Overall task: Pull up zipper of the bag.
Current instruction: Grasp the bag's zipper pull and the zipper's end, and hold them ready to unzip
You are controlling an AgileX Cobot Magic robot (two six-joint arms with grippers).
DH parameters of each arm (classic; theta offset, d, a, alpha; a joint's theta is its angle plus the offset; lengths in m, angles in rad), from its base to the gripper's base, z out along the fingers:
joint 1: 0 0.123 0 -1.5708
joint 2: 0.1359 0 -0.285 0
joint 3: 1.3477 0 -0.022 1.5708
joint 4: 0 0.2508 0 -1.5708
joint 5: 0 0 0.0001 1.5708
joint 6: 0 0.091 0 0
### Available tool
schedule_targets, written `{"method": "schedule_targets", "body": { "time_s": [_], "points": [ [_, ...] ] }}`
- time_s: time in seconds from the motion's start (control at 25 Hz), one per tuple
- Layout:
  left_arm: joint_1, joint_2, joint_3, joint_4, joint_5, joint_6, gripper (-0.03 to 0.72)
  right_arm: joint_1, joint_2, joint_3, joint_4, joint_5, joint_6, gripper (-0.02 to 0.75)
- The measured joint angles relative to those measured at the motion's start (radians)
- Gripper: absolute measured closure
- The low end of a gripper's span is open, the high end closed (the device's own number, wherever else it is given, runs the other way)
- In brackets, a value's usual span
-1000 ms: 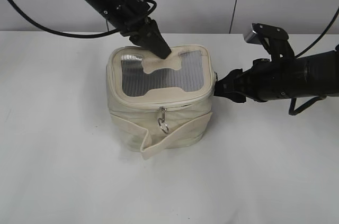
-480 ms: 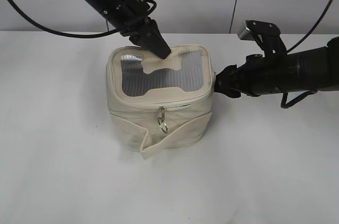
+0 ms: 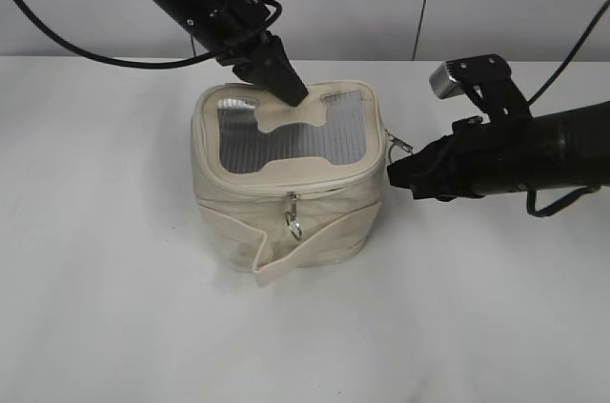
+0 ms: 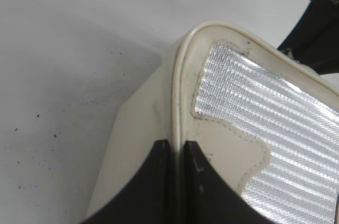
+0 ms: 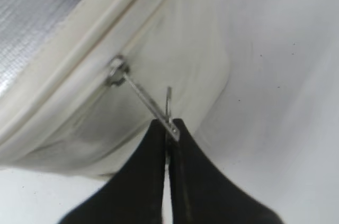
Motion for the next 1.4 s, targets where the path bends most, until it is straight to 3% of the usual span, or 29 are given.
{"method": "schedule_targets", "body": {
  "time_s": [0.44, 0.72, 1.04, 1.2, 1.4],
  "points": [
    [0.0, 0.0, 0.0, 0.001, -0.002, -0.001, 0.645, 0.0, -0.194, 0.169, 0.011, -0.011, -0.016, 0.729],
    [0.0, 0.0, 0.0, -0.001, -0.001, -0.002, 0.645, 0.02, -0.204, 0.223, 0.015, 0.06, -0.001, 0.729],
    [-0.001, 0.0, 0.0, -0.003, 0.003, -0.021, 0.646, 0.239, -0.204, 0.248, 0.078, 0.048, -0.007, 0.729],
    [-0.001, 0.0, 0.0, -0.007, 0.002, -0.04, 0.646, 0.362, -0.155, 0.147, 0.087, -0.015, 0.0, 0.729],
    [-0.001, 0.0, 0.0, -0.007, 0.001, -0.072, 0.646, 0.455, -0.032, -0.003, 0.086, -0.05, 0.06, 0.727]
  ]
}}
